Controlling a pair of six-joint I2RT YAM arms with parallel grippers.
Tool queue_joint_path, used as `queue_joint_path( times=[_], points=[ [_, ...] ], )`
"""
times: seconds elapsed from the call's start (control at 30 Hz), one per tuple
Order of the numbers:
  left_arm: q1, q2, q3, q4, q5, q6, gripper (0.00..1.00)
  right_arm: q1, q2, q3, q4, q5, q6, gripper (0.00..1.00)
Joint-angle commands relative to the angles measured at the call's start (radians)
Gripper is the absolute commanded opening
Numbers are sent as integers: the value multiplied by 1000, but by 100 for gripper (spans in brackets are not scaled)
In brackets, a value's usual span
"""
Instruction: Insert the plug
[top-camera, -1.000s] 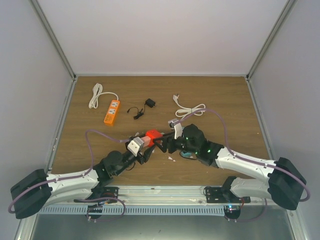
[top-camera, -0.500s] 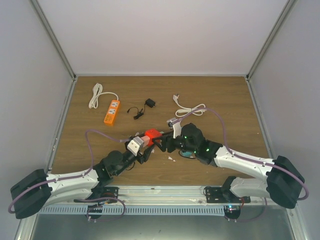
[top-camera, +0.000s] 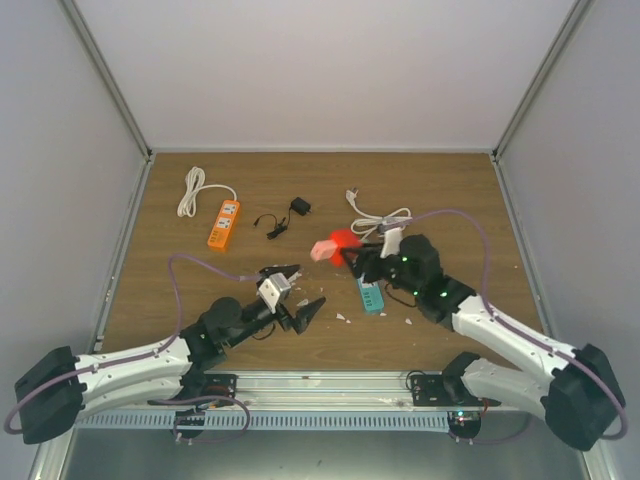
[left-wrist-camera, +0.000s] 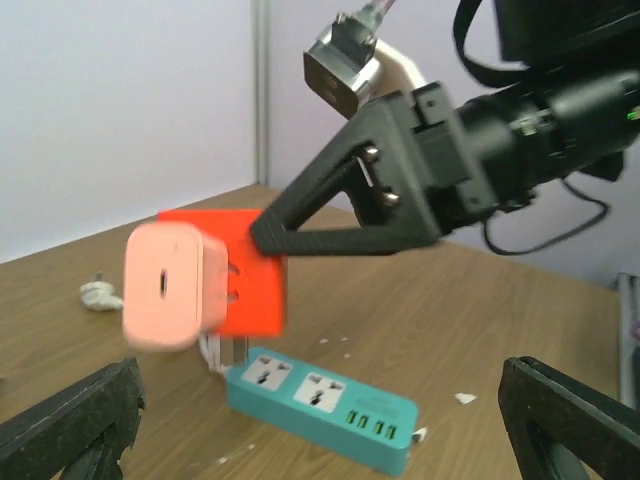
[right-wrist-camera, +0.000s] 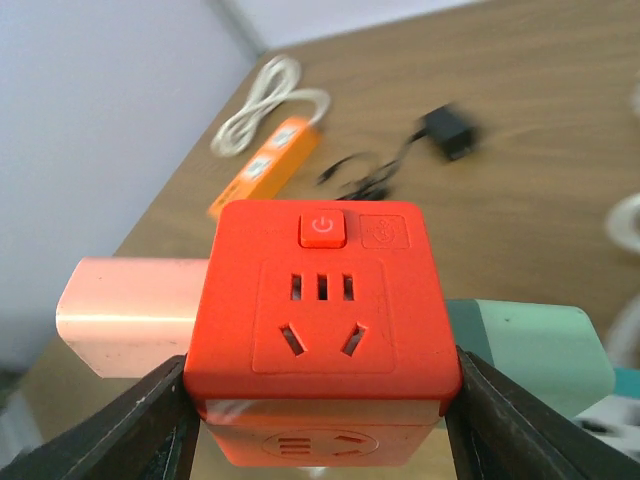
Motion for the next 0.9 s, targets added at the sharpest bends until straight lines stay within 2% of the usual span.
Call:
queue_joint_path(
  times=[0.0,0.1,0.2,0.33,0.47,0.53,0.63,0.73,0.87],
  points=[
    [-11,-3,27,14,91,-58,99,-161,-112,-62,6,67,15,0],
    [-11,81,23,42,85,-126,99,-244,-194,-101,-21,80,29,1],
    [-34,241,52,65,13,-218,99,-301,-270,-121,-47,87,34,1],
    [-165,461,125,115,-271,-293,99,-353,-326,-132,-72,79,31,0],
    [-322,711,333,62,-565,-340,99,-412,-327,-144,-65,34,32,1],
    [-352,821,419,53,-607,-355,99,-434,-332,-152,-61,7,31,0],
    [-353,907,465,93,-596,-410,99,-453,-360,-163,-73,2,25,0],
    [-353,959,536,-19,-662,-516,99,-466,-392,-167,-86,1,22,1],
    [-354,1060,716,-318,-757,-711,99,-474,-411,-167,-86,-10,21,0]
  ],
)
